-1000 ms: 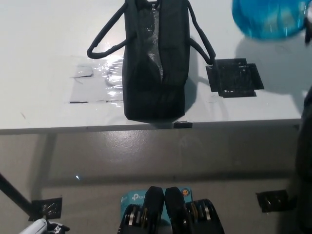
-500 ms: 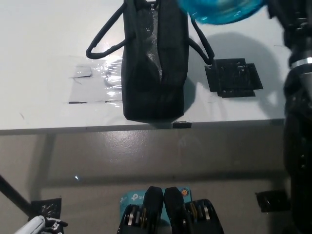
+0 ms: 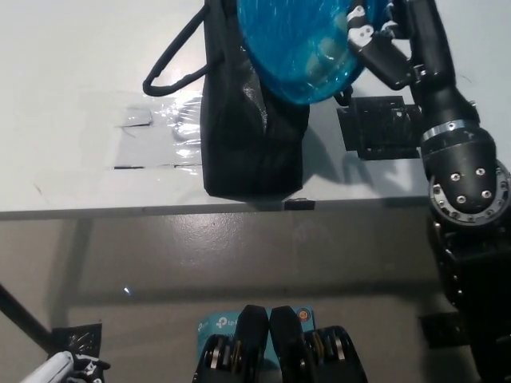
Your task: The robot uses its right hand to pick up a stack of plates kept in the middle of the desk and put it inside a bag kept next to it
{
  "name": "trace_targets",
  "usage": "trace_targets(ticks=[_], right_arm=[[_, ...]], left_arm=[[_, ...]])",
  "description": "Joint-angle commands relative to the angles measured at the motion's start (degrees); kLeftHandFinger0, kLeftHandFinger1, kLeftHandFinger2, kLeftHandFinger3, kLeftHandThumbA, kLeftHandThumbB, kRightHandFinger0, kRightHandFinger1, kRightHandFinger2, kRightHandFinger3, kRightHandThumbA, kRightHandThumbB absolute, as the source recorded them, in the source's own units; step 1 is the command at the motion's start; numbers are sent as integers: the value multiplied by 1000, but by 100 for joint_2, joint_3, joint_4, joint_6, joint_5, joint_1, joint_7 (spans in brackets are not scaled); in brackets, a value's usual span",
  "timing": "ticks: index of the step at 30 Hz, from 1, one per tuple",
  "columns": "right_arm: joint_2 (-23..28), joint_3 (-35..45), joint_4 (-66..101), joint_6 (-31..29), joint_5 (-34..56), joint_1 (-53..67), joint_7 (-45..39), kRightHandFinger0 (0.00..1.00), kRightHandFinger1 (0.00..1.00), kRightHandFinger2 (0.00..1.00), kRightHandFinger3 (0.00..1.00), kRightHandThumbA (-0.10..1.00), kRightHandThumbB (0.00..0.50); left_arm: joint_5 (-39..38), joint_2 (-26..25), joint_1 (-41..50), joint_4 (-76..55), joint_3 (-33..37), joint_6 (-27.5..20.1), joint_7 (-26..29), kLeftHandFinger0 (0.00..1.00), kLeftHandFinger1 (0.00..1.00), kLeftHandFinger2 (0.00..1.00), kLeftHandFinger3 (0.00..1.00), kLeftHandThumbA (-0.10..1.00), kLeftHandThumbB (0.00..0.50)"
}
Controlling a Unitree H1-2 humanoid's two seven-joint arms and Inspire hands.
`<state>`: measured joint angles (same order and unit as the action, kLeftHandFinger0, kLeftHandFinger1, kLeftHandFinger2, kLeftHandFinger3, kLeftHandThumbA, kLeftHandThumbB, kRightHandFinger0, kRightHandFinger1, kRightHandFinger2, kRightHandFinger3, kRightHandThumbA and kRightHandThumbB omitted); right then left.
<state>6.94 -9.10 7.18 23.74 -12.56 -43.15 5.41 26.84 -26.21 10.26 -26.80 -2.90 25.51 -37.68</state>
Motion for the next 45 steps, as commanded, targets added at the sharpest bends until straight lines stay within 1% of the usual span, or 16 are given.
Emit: trace_targets(ticks=[1, 6, 9, 13, 24, 27, 29, 34, 36, 37, 39, 41, 42, 43, 44, 45], right_arm=[[120, -139, -36, -523, -697, -309, 210, 0, 0, 0, 0, -100, 310], [-25, -128, -219, -635, -814, -252, 322, 0, 0, 0, 0, -100, 302], [-284, -62, -292, -486, -832, -209, 450, 0, 0, 102, 25, -100, 301], [-765, 80, -667, -432, -749, -238, 688, 0, 0, 28, 0, -100, 305], [-1451, 146, -2311, -638, -1068, -733, 1414, 0, 0, 76, 0, -100, 329], [-1415, 76, -2544, -531, -1152, -796, 1396, 0, 0, 243, 0, -100, 328], [-1283, -92, -2720, -608, -1329, -825, 1378, 0, 0, 254, 35, -100, 343], [-831, -533, -3129, -668, -1730, -1042, 1283, 0, 0, 273, 66, -100, 286], [-608, -852, -3140, -741, -1977, -1114, 1125, 0, 0, 275, 277, -100, 130], [-554, -929, -3177, -842, -1996, -1154, 1140, 0, 0, 226, 279, -100, 45], [-527, -975, -3191, -888, -1914, -1221, 1107, 0, 0, 193, 335, -100, 0], [-530, -1040, -3155, -919, -1879, -1269, 1050, 0, 0, 242, 681, -100, 0], [-550, -1067, -3182, -948, -1838, -1287, 1006, 0, 4, 250, 1000, -100, 0], [-528, -1168, -3170, -843, -1894, -1305, 875, 369, 451, 666, 1000, 92, 0], [-484, -1294, -3155, -787, -1972, -1316, 742, 737, 937, 1000, 1000, 253, 55], [-423, -1496, -3061, -490, -2181, -1287, 566, 1000, 1000, 1000, 1000, 511, 123]], left_arm=[[-57, -217, -44, -191, 50, 112, 146, 751, 735, 793, 874, 174, 0], [-79, -213, -39, -210, 58, 128, 159, 743, 728, 785, 871, 126, 0], [-143, -189, -30, -165, 31, 141, 154, 750, 737, 792, 869, 128, 0], [-88, -168, -31, -163, 35, 141, 130, 757, 745, 804, 883, 130, 0], [-64, -170, -31, -171, 212, 141, 197, 750, 743, 802, 899, 140, 0], [65, -153, -35, -186, 243, 141, 119, 780, 765, 817, 903, 180, 0], [13, -165, -36, -175, 239, 141, 120, 775, 758, 823, 925, 207, 0], [-98, -167, -33, -181, 233, 141, 145, 763, 754, 819, 914, 207, 0], [-102, -132, 61, -201, 196, 141, 128, 762, 755, 818, 914, 210, 0], [-100, -167, 63, -192, 244, 141, 166, 760, 754, 817, 916, 211, 0], [-96, -163, 58, -188, 256, 141, 178, 756, 752, 815, 921, 216, 0], [-87, -154, 52, -190, 264, 141, 191, 738, 740, 806, 928, 210, 0], [-83, -151, 59, -173, 268, 141, 178, 747, 754, 815, 926, 226, 0], [-55, -182, 55, -170, 310, 139, 192, 740, 745, 813, 929, 247, 0], [-36, -180, 55, -173, 313, 141, 192, 739, 744, 812, 931, 249, 0], [-14, -169, 66, -178, 349, 141, 182, 743, 748, 816, 939, 244, 0]])
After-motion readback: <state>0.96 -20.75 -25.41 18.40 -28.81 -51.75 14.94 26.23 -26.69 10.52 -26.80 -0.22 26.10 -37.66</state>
